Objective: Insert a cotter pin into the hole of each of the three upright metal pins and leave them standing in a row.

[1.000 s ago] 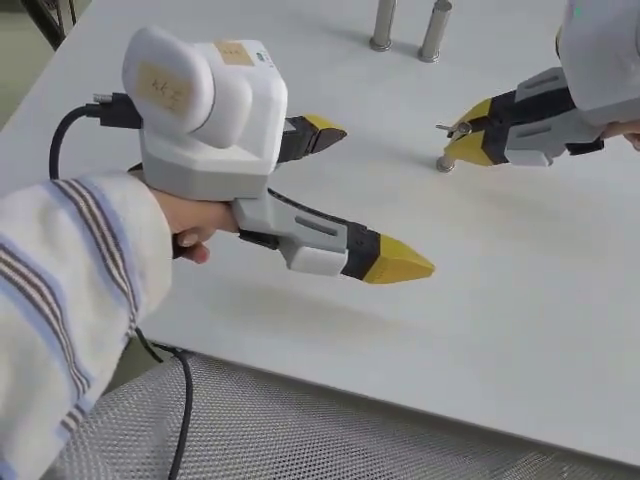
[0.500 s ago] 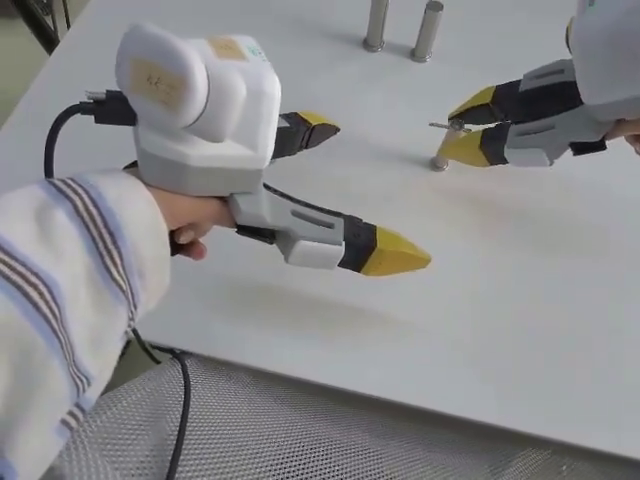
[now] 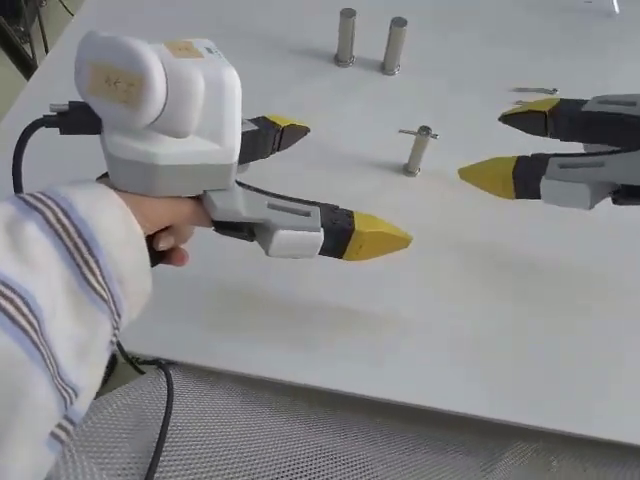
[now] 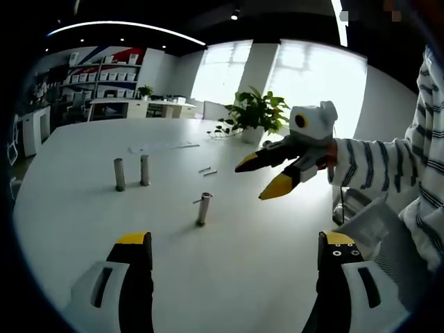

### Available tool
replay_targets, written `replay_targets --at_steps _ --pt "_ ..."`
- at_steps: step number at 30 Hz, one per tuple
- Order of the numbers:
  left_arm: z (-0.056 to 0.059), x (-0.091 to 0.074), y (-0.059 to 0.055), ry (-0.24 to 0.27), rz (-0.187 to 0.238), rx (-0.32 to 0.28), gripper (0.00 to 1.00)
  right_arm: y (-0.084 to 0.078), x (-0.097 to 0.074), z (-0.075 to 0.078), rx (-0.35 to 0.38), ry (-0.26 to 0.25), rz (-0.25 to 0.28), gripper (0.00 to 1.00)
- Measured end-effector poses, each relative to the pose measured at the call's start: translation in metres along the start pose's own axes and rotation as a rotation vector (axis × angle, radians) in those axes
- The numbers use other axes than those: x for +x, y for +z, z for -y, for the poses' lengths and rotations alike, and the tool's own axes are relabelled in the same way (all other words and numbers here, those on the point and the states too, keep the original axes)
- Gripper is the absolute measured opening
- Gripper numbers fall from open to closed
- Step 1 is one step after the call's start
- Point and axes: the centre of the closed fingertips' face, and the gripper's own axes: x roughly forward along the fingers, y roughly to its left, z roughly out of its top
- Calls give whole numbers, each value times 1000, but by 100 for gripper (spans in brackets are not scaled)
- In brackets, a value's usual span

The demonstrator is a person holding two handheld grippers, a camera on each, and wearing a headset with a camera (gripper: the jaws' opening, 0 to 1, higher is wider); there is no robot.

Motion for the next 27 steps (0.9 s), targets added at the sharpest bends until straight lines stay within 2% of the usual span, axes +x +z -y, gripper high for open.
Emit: replay_targets --at_steps 2,8,10,12,17,21,27 --pt "1 -2 1 3 12 -14 99 -2 -10 -1 38 -28 26 50" --pt "1 -6 3 14 25 -28 99 -17 -32 -4 136 -107 44 58" --pt "0 -8 3 17 25 -31 99 -21 -35 -4 155 -126 41 61" --pt "-1 -10 4 25 26 -29 99 -29 -42 -1 180 -175 31 63" --pt "-6 -15 7 43 40 -36 99 -38 -52 -2 247 -214 42 77" --pt "-8 -16 7 56 37 -37 99 -42 -60 -1 277 -260 39 83" --pt "-10 -19 5 79 47 -57 99 -40 -63 -6 327 -266 57 93"
